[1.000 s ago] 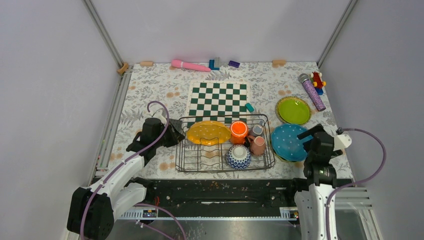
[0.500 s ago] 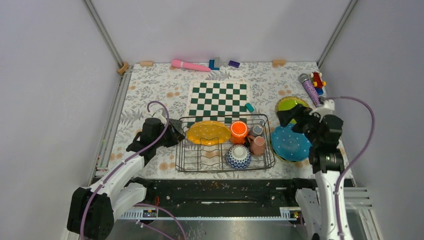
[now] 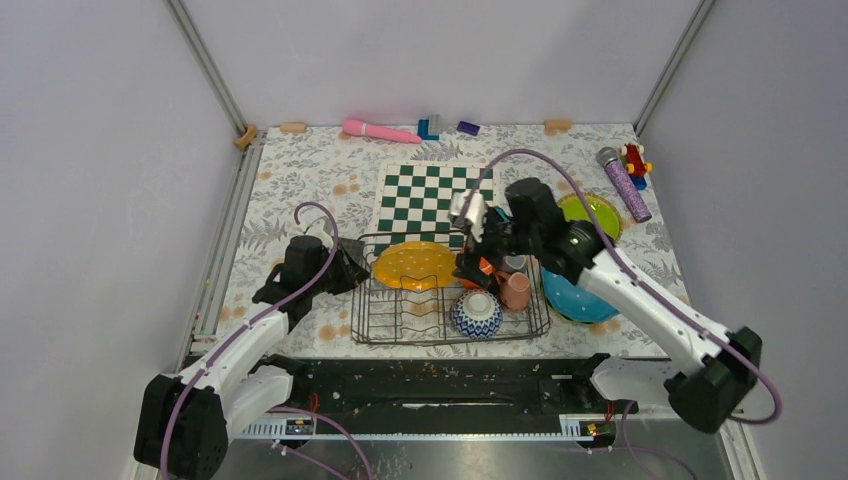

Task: Unload the mixed dishes from the dish rack
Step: Pick up the plate from the dish rack.

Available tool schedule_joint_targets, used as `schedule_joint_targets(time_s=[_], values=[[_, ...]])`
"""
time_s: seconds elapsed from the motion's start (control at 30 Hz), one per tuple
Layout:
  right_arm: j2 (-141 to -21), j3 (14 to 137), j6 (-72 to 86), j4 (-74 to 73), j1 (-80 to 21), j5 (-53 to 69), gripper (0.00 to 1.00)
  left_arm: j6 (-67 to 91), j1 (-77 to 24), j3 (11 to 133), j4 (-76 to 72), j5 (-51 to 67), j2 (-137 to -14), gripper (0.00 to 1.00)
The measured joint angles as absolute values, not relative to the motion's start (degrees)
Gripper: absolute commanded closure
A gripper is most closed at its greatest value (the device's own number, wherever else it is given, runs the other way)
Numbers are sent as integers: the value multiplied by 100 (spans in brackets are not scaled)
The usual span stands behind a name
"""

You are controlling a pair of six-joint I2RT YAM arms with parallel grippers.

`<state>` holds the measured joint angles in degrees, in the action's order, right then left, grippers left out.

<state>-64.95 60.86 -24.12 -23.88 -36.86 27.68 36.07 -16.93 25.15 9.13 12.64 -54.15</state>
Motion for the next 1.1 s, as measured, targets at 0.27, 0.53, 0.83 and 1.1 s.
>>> schedule_joint_targets(time_s=[0.27,0.53,0.83,1.1], values=[[-8208,7166,-4215,-2910,-4051,2797,1,3607,-1693,2515,913,1262,-5411,79],[-8809,7596,-4716,-3063,-4051,3312,6,3605,-1693,2515,913,1262,-5413,79],[-9209,7703,-4742,-3061,-4099,3647,10,3605,-1693,2515,910,1262,-5419,79],[-9467,7797,-4713,-3105,-4187,3872,18,3607,-1693,2515,880,1262,-5450,79]])
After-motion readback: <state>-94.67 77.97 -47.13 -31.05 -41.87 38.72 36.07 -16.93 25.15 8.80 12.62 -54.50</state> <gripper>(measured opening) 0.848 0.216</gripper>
